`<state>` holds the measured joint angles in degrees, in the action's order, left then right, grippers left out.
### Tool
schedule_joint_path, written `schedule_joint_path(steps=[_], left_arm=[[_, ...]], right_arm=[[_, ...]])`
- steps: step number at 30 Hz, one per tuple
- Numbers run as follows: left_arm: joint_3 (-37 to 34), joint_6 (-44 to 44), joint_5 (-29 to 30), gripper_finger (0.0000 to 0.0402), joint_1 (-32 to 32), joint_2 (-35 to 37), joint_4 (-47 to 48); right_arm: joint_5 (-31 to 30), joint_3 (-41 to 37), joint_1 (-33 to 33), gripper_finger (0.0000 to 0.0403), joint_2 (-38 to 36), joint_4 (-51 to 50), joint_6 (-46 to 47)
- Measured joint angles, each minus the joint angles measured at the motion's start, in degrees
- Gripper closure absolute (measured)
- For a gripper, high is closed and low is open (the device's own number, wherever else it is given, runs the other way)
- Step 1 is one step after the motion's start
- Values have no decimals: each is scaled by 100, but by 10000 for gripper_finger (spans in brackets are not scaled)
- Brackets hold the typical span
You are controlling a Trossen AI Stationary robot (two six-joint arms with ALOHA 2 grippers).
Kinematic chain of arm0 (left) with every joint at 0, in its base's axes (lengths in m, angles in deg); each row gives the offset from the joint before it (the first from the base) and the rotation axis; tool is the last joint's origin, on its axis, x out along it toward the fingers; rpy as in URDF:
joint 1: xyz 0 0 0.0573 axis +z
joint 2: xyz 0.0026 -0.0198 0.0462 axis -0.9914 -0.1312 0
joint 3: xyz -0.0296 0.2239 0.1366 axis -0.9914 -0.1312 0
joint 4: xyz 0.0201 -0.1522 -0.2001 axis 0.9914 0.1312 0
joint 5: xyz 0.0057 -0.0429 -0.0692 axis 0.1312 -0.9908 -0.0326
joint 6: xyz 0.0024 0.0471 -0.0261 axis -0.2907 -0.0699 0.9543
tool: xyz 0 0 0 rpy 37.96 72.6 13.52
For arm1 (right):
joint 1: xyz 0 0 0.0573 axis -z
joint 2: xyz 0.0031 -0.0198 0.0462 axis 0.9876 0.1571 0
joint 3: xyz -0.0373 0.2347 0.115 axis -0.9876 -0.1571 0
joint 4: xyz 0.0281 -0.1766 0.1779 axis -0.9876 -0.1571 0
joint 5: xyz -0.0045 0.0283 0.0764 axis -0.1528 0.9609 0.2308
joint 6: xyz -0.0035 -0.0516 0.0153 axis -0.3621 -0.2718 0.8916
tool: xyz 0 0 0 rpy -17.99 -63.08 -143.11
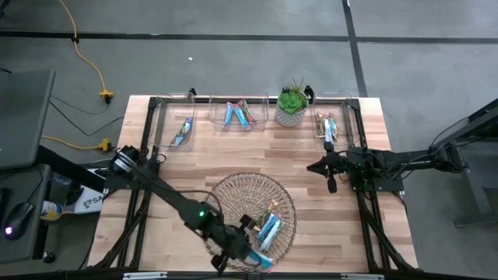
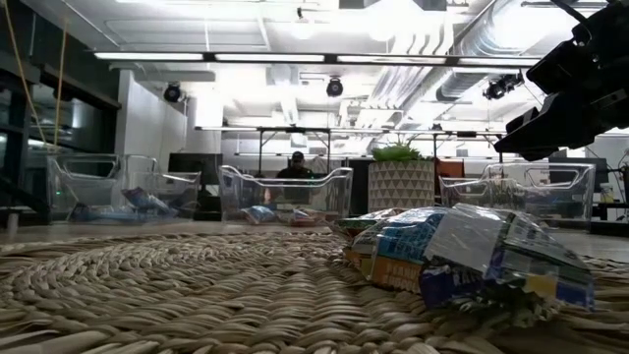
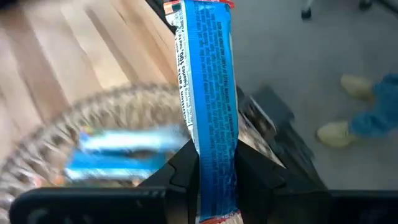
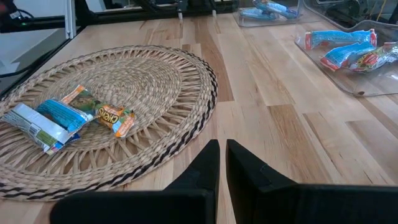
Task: Pick and place Granola Bars by type
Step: Put the red granola bar into the middle transparent bin
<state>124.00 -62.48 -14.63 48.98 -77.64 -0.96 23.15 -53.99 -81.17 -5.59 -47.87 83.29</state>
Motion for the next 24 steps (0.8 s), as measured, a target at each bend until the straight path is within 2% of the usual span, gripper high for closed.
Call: schedule_joint_path(steps=[9,14,24], left_arm=[[1000,0,-974,327,821,0,1],[1594,301,-1507,327,1310,0,-108],[2308,1780,-1538,327,2407,0,-60]], right_arm=[[0,0,0,391,0,0,0],[0,0,0,391,0,0,0],[0,0,0,391,0,0,0]])
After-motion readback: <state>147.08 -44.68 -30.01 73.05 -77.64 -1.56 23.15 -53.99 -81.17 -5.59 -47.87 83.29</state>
